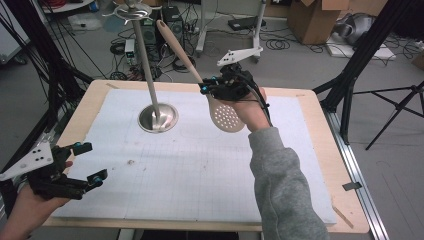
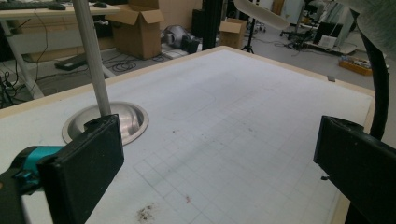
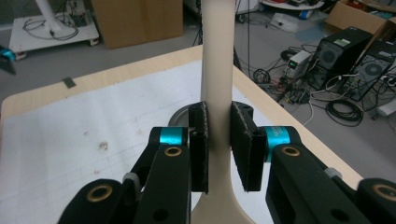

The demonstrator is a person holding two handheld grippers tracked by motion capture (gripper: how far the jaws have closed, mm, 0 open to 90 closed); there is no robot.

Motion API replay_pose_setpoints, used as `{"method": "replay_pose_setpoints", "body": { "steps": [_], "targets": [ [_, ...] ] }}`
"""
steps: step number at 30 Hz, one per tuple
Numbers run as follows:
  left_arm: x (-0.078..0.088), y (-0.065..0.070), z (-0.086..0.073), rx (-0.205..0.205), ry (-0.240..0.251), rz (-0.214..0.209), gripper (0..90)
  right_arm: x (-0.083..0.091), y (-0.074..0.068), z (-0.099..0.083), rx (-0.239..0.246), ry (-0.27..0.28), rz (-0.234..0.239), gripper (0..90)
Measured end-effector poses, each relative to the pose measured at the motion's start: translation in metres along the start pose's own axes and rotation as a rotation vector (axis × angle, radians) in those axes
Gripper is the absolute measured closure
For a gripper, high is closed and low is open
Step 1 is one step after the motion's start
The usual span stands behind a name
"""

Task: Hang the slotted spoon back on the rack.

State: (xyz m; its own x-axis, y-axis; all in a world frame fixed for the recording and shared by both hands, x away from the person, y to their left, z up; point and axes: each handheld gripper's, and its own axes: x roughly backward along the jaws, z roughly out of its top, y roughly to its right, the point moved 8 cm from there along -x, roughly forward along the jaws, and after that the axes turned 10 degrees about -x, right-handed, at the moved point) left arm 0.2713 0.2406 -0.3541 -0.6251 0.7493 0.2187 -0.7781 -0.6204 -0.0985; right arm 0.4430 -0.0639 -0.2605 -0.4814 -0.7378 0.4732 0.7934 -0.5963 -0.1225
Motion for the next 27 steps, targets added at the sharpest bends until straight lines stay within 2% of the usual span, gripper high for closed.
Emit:
{"method": "replay_pose_setpoints", "body": {
  "steps": [6, 11, 27],
  "targets": [
    [0.002, -0.001, 0.0, 0.001, 0.003, -0.002, 2.0, -0.009, 0.002, 0.005, -0.015, 0.01, 0.0, 77.6],
    [0.003, -0.002, -0.002, 0.005, -0.001, 0.002, 2.0, -0.013, -0.005, 0.009, -0.005, 0.033, -0.001, 77.6],
    [0.004, -0.002, -0.002, 0.008, 0.001, 0.004, 2.0, -0.022, -0.004, 0.012, -0.025, 0.021, 0.0, 77.6]
  ]
}}
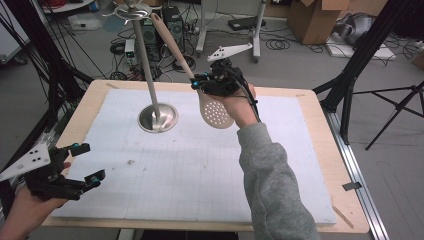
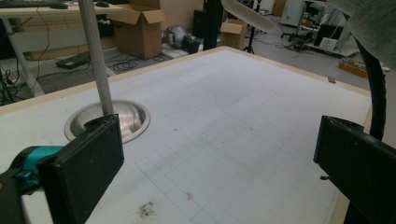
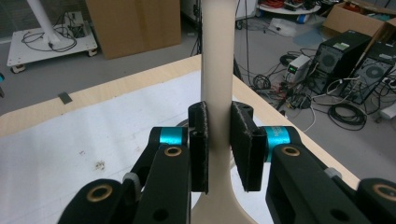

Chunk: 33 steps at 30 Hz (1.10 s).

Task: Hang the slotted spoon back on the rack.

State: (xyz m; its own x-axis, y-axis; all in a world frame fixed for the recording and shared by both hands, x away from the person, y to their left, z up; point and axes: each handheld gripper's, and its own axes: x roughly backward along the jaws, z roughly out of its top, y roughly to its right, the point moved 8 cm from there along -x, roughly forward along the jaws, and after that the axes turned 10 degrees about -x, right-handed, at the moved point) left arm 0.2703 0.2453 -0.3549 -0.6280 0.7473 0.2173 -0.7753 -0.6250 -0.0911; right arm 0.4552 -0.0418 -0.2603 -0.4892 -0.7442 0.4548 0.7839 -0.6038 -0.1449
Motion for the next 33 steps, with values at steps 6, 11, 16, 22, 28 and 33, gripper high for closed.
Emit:
{"method": "replay_pose_setpoints", "body": {
  "steps": [6, 11, 16, 22, 28, 33],
  "targets": [
    [0.002, -0.002, -0.001, 0.0, -0.001, 0.004, 2.0, -0.004, 0.0, 0.002, -0.005, -0.001, -0.004, 77.6],
    [0.003, -0.003, 0.0, 0.001, 0.003, 0.006, 2.0, -0.008, 0.0, 0.0, -0.007, -0.014, -0.005, 77.6],
    [0.003, -0.002, -0.001, 0.0, -0.001, 0.005, 2.0, -0.011, 0.0, 0.0, -0.01, -0.018, -0.009, 77.6],
    [0.004, -0.003, 0.0, 0.001, 0.004, 0.007, 2.0, -0.014, 0.0, -0.001, -0.01, -0.019, -0.01, 77.6],
    [0.004, -0.003, 0.0, 0.0, 0.001, 0.008, 2.0, -0.018, 0.0, 0.0, -0.014, -0.017, -0.014, 77.6],
    [0.003, -0.003, -0.002, 0.003, -0.002, 0.01, 2.0, -0.021, 0.0, 0.0, -0.018, -0.021, -0.019, 77.6]
  ]
}}
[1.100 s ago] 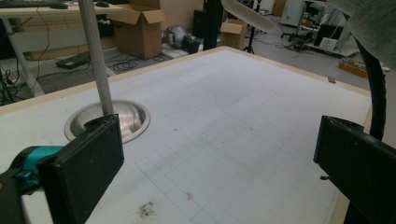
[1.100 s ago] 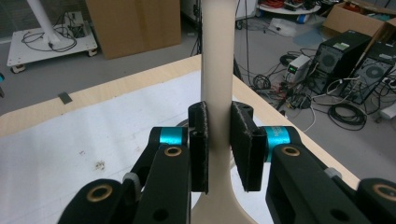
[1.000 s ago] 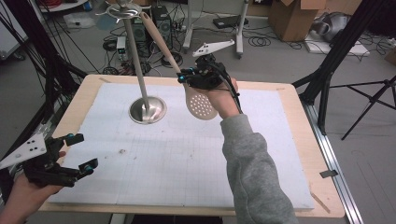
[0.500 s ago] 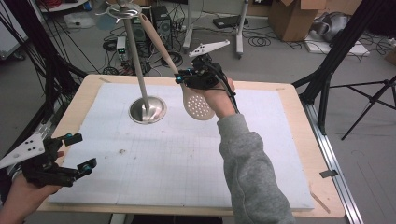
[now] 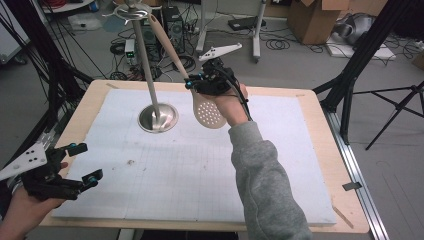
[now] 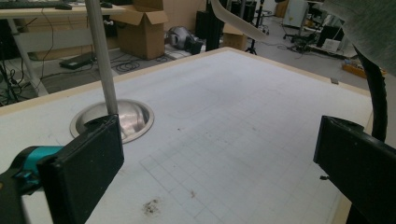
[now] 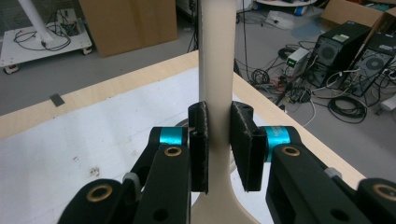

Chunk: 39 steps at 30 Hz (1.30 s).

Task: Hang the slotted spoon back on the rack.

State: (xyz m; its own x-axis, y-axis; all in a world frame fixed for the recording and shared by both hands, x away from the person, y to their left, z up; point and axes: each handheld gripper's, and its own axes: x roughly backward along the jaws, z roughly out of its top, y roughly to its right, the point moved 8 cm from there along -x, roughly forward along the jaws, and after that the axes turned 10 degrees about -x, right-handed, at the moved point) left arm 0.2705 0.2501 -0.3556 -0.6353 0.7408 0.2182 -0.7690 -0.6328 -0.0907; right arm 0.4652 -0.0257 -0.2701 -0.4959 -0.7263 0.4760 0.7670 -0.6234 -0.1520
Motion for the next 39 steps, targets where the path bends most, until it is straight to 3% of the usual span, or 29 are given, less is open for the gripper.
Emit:
{"method": "replay_pose_setpoints", "body": {
  "steps": [39],
  "targets": [
    [0.0, 0.001, -0.005, 0.009, -0.009, -0.004, 2.0, -0.04, -0.001, -0.005, -0.009, -0.037, 0.001, 77.5]
  ]
}}
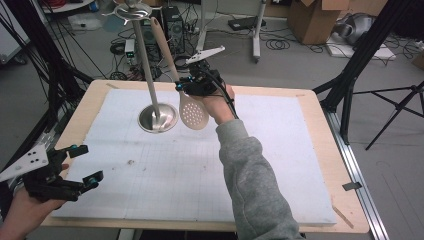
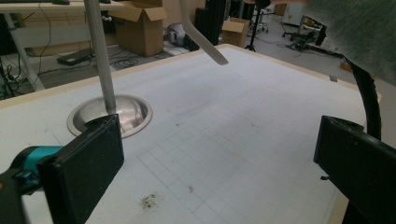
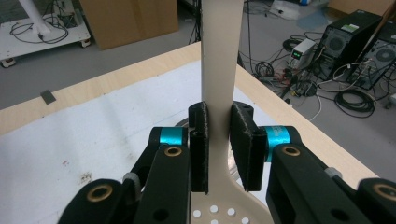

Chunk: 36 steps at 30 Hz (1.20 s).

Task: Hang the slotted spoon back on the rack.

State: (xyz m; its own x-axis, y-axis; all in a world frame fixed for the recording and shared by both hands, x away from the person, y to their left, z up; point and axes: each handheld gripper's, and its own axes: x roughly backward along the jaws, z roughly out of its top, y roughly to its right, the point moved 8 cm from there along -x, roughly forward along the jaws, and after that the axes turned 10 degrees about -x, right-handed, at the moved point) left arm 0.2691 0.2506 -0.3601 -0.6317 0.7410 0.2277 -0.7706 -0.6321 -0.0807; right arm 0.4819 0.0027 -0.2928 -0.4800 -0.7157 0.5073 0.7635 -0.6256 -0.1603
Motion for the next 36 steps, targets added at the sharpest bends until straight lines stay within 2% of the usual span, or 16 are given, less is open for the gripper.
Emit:
{"method": "replay_pose_setpoints", "body": {
  "steps": [16, 26, 36],
  "targets": [
    [0.004, 0.001, -0.003, 0.006, -0.004, 0.006, 2.0, -0.013, -0.002, 0.002, -0.003, 0.008, 0.017, 77.4],
    [0.004, 0.003, -0.004, -0.008, -0.021, 0.007, 2.0, -0.019, -0.004, 0.003, -0.012, 0.012, 0.024, 76.2],
    [0.002, 0.004, -0.006, -0.015, -0.035, 0.007, 2.0, -0.015, -0.004, 0.001, -0.012, 0.045, 0.027, 66.6]
  ]
}}
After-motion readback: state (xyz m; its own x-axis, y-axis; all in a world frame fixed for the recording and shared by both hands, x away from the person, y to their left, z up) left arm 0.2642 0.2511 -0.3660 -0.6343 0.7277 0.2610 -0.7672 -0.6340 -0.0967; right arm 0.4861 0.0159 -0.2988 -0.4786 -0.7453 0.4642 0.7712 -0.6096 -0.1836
